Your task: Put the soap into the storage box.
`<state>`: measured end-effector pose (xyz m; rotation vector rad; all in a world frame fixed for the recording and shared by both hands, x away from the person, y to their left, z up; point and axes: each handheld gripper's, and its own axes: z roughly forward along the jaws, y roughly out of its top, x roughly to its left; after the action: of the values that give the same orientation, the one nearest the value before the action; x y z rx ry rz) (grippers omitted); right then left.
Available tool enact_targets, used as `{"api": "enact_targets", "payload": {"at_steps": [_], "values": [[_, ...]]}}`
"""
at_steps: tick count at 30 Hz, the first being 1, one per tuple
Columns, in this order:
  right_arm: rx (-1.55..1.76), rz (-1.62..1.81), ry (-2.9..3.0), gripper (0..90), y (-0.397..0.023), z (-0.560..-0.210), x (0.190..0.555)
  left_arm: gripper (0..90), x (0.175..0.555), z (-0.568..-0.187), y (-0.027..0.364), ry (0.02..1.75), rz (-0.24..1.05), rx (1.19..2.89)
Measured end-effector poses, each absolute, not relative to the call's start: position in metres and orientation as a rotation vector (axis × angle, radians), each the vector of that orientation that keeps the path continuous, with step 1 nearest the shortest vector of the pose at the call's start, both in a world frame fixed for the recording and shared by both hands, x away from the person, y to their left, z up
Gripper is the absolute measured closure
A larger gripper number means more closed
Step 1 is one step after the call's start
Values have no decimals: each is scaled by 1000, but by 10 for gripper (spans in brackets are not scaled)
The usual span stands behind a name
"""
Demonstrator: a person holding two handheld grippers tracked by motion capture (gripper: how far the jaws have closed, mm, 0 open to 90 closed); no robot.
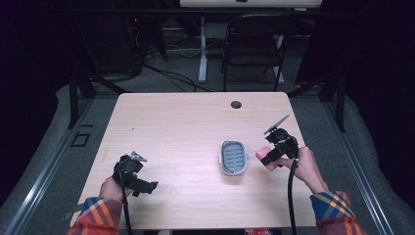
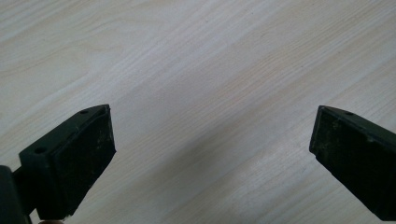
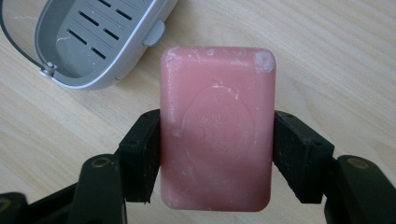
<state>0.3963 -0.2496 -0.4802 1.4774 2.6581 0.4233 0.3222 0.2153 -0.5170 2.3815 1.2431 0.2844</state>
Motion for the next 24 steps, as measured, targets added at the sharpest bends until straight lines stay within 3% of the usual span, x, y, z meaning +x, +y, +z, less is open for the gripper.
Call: {"api": "enact_targets", "payload": {"at_steps": [24], "values": [[1424,444,2671,372,-235,-463,405,2,323,-517,214,1242,280,2384]]}}
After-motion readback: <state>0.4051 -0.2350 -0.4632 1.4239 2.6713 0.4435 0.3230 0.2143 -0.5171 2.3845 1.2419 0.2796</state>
